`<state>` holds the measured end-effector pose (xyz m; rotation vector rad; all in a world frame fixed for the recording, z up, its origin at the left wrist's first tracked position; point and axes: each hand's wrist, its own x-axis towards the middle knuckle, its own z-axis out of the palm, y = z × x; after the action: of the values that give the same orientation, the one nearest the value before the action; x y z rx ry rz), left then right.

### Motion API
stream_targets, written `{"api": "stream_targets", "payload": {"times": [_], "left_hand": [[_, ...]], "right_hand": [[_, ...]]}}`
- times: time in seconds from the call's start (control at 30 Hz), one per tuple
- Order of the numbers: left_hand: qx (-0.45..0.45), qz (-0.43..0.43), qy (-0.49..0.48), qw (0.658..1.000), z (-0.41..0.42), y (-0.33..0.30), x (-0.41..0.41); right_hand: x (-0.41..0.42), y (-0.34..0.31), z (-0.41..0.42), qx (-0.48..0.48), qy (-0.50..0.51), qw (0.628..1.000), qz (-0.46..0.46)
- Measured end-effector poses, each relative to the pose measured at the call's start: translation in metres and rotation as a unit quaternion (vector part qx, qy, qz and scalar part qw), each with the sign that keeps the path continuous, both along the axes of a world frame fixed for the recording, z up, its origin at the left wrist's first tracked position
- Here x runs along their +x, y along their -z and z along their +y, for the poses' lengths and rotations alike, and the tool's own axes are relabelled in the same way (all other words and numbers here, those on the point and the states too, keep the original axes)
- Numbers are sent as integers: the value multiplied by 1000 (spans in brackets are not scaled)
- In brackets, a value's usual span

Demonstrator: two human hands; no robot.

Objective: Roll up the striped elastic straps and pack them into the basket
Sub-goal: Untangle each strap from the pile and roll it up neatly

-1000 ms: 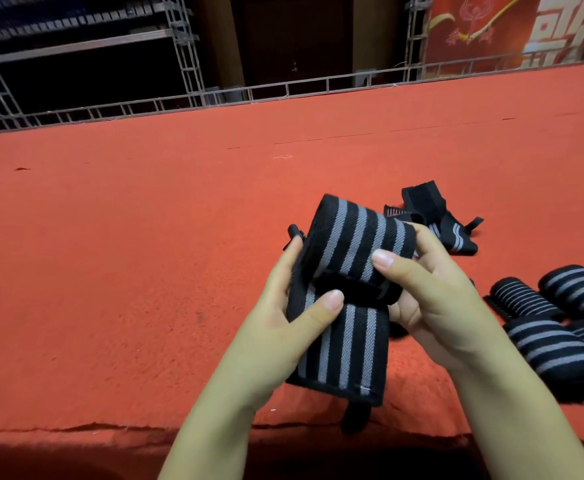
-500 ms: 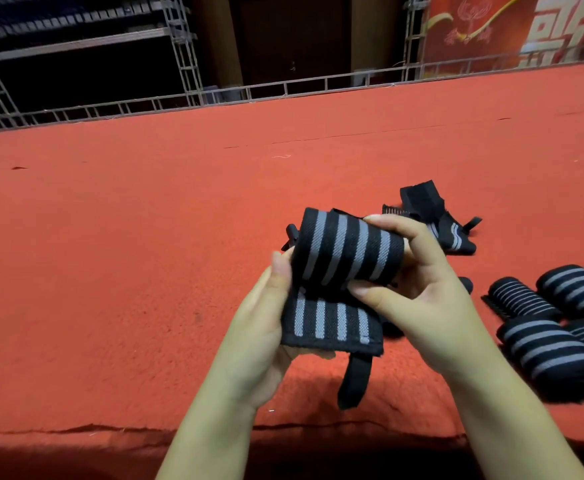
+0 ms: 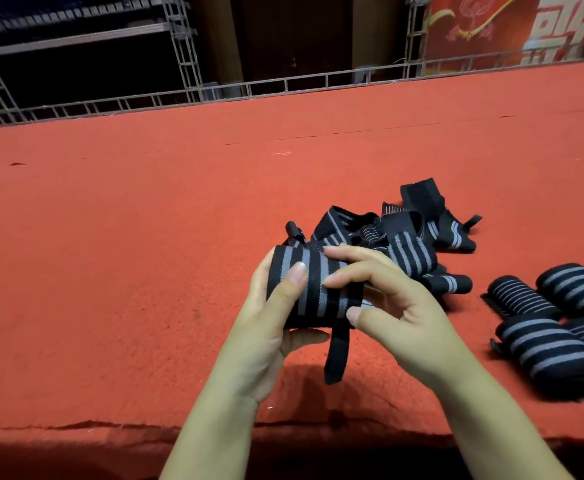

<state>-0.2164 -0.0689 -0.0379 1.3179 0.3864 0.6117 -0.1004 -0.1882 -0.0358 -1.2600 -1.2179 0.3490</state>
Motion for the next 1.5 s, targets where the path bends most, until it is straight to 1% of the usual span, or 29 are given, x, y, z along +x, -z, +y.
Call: {"api": "stream_targets", "payload": {"times": [0.07,0.13,0.2,0.23,0.3,0.37,0.47,0.73,0.8,0.93,1.07,1.13,1.2,1.3,1.5], "left_hand": [[32,-1,18,999,-2,0,0],[78,17,12,997,0,2,0],[123,33,42,991,1,4,-1],[139,40,66,987,0,3,-2],[157,45,110,980,-2,4,0],[162,59,139,975,-5,6,5],[154,82,154,972,-8,8,21],[122,91,202,967,-33,11,82],[91,82,203,972,-45,14,104],[1,63,173,983,-75,16,154],[-20,71,140,987,-94,16,195],[-22,73,133,988,-99,16,209],[-21,82,134,987,-104,18,219],[-30,95,134,986,-108,24,231],[-49,103,109,987,-102,30,245]], "right_hand": [[1,1,0,-2,20,1000,8],[5,4,0,3,61,998,10],[11,9,-3,-16,81,997,8],[15,11,-6,-40,73,996,19],[24,11,-18,-100,26,993,61],[34,10,-33,-150,1,986,69],[46,9,-50,-200,12,978,53],[88,13,-86,-240,32,967,84],[104,10,-98,-228,61,965,117],[145,5,-125,-195,123,953,197],[191,-7,-151,-156,198,937,243],[222,-12,-160,-127,245,921,275],[252,-15,-162,-121,279,906,296],[288,-7,-148,-158,303,888,307],[316,22,-101,-276,283,862,318]]}}
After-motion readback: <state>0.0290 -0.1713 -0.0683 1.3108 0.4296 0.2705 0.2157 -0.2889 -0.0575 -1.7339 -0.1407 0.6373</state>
